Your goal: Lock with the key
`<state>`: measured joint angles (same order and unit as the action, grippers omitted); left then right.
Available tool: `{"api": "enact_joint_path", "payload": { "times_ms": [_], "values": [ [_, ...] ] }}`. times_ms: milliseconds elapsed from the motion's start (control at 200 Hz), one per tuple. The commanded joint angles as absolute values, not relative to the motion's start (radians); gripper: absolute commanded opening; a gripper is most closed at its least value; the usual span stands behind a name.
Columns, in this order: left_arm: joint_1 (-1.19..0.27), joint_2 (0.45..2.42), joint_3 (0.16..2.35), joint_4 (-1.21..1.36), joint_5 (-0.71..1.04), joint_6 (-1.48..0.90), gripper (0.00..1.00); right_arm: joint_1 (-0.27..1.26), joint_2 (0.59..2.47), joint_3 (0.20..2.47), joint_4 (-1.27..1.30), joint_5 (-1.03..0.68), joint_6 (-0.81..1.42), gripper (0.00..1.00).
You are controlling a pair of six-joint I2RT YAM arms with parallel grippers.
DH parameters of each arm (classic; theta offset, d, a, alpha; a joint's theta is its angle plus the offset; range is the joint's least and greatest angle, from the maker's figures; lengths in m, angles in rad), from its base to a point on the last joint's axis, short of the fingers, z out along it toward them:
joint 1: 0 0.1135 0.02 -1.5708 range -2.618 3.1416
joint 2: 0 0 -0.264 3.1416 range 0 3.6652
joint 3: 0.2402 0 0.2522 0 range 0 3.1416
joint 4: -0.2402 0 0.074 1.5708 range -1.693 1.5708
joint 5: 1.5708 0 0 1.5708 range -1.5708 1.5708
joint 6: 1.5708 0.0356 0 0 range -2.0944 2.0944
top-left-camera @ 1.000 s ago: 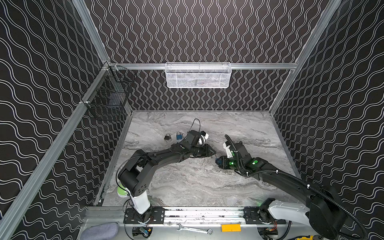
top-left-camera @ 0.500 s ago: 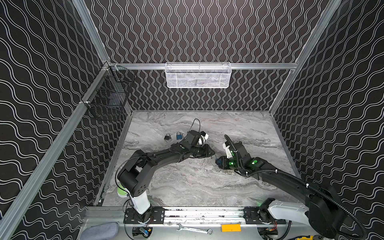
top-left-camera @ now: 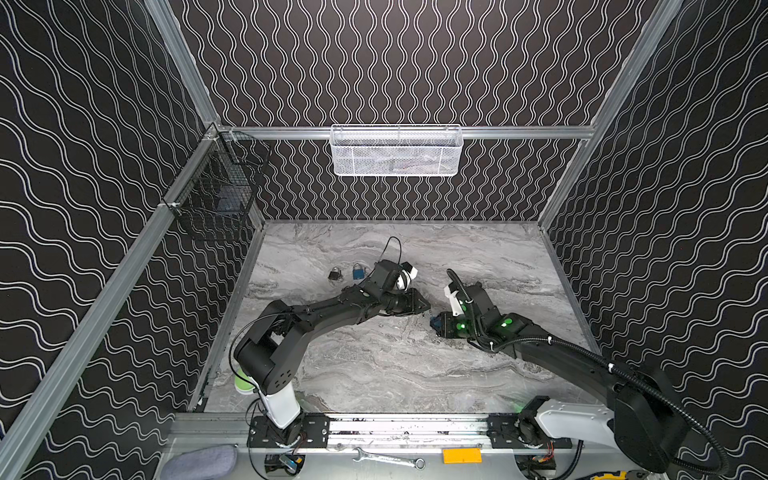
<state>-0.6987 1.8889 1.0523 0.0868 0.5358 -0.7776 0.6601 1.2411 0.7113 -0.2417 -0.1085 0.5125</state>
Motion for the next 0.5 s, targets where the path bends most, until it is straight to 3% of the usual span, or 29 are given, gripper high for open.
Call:
{"api": "enact_joint_path", "payload": {
  "times_ms": [0, 270, 495],
  "values": [
    [-0.698, 1.894, 1.06, 0.107, 0.552, -0.762, 0.23, 0.66, 1.243, 0.724, -0.226, -0.104, 0.504, 0.16],
    [-0.699, 1.894, 1.069, 0.088, 0.543, -0.755, 0.21, 0.661, 1.243, 0.728, -0.23, -0.103, 0.502, 0.17],
    [-0.702, 1.89, 1.074, 0.067, 0.529, -0.739, 0.12, 0.661, 1.241, 0.729, -0.227, -0.101, 0.502, 0.18]
  ]
}}
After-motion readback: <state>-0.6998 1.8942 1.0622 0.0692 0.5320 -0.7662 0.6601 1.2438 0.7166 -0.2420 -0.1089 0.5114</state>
